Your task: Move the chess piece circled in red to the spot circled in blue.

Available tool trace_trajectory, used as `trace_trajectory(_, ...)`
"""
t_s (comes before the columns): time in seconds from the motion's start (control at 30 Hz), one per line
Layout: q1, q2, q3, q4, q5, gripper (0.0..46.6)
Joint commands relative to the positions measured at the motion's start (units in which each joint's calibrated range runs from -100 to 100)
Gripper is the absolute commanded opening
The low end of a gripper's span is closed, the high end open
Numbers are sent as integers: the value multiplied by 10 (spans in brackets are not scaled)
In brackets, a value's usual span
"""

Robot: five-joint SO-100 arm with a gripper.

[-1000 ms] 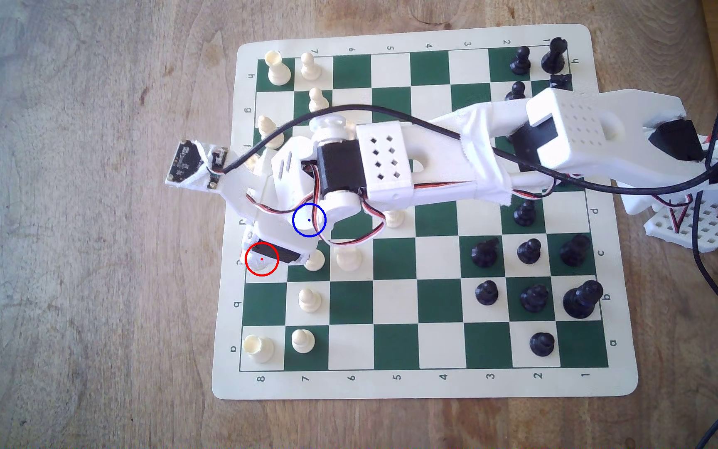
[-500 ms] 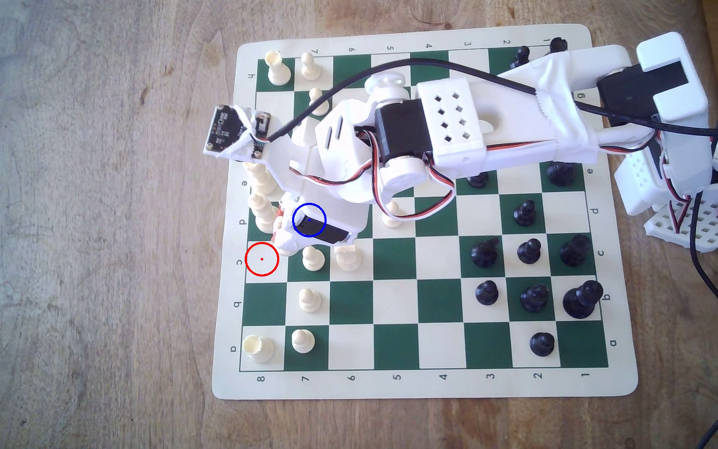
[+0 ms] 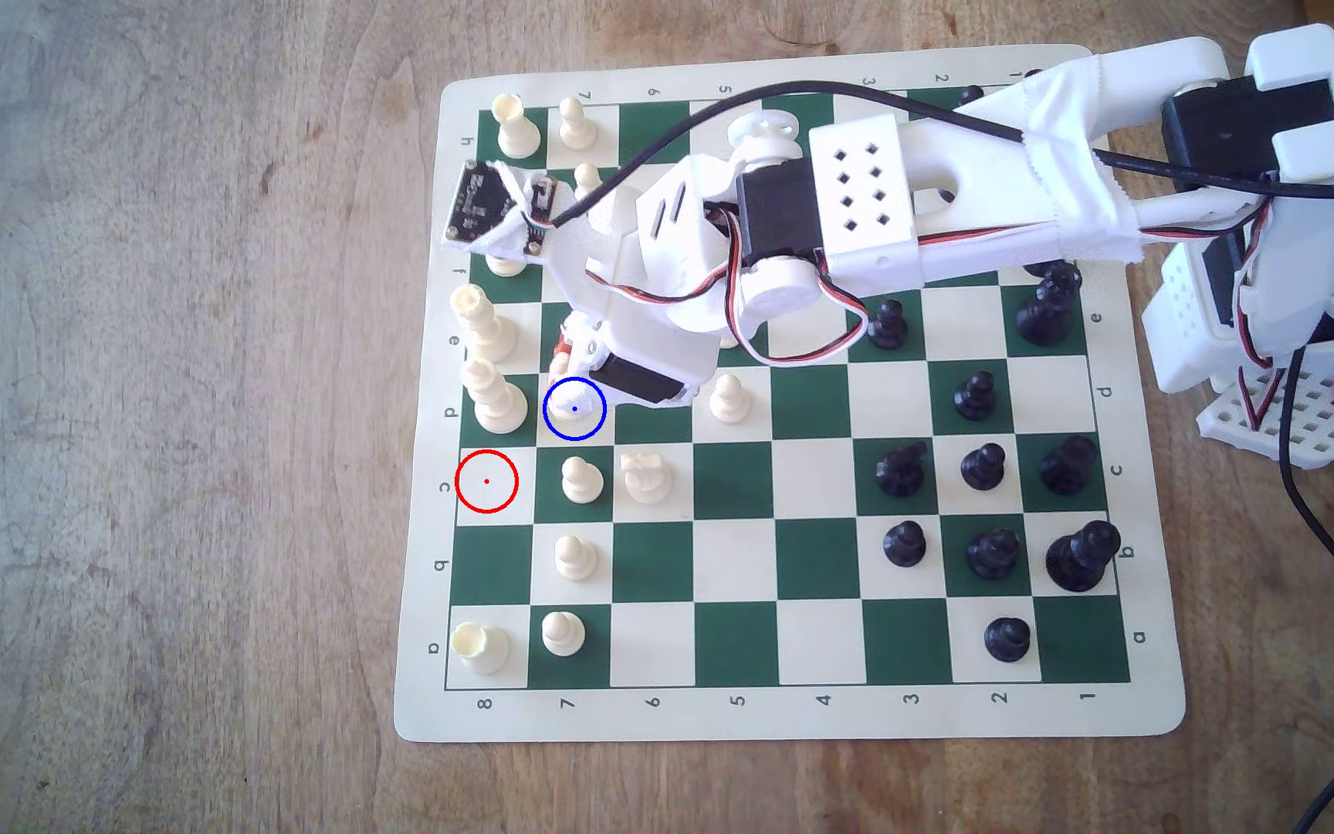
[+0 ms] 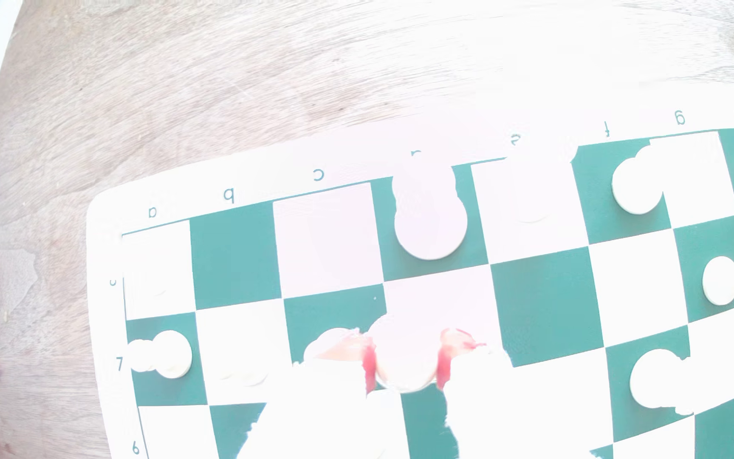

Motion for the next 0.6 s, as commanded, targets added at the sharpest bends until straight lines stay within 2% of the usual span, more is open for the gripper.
trace_trajectory(0.0,7,-33,-10,-29,3,14)
trace_trajectory(0.57,13,41,1,-73,15,13)
